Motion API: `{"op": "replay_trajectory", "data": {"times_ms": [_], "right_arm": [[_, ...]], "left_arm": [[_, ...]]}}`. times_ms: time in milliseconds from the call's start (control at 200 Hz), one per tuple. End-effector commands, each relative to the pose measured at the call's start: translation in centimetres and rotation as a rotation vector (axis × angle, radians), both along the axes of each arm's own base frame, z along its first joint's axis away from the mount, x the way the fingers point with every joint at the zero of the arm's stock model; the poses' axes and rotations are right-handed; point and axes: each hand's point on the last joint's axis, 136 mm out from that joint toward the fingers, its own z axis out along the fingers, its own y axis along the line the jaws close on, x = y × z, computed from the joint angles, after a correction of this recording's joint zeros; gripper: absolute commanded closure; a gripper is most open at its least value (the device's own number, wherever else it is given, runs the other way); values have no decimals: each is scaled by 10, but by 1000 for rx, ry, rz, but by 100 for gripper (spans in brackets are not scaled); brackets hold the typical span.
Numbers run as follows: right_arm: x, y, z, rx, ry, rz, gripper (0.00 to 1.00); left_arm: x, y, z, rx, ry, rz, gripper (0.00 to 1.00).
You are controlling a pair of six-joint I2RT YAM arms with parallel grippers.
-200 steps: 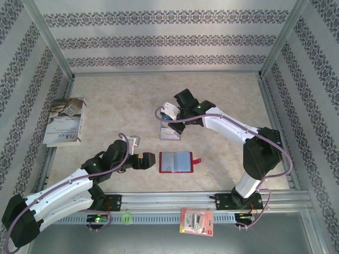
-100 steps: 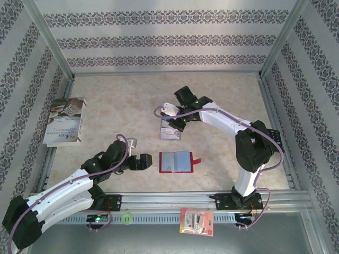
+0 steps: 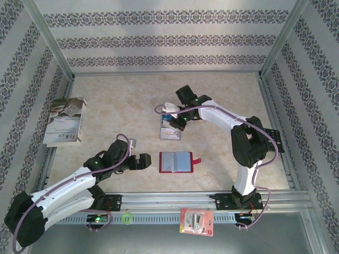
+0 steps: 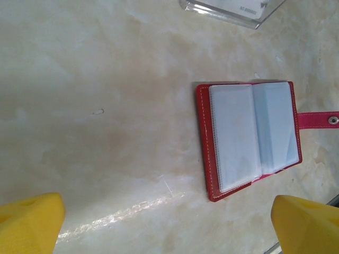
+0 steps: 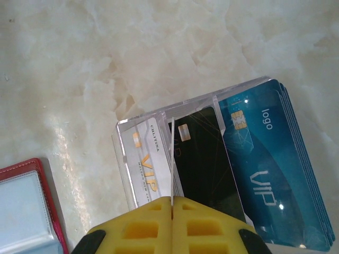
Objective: Take the credit cards out of the card holder
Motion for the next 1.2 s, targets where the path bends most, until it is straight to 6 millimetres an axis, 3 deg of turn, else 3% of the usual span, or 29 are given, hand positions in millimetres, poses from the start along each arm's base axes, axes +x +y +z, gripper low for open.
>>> {"op": "replay_trajectory", "data": {"times_ms": [0,300,630,829,904,999,1114,1194], "right_arm": [[-3,1,-2,19,38,26,100],[-11,2,5,67,90,47,100],[-17,3,-4,46,144,60,100],[6,0,1,31,53,-36,74],[20,0,18,73,-45,-92,71],[33,1,55,178,-169,-180,65],[30,6,99,338,-219,-263,63],[22,13,118,444,-205,-321,60]], "left_arm": [[1,2,-5,-5,23,13,0],[2,3,-10,-11,41,19,0],[3,5,-13,-12,46,26,0],[2,3,-13,-22,47,20,0],[3,2,-12,-31,43,16,0],[4,0,-7,-49,28,20,0],[9,-2,3,-89,-13,35,0],[12,-1,10,-101,-43,49,0]]}}
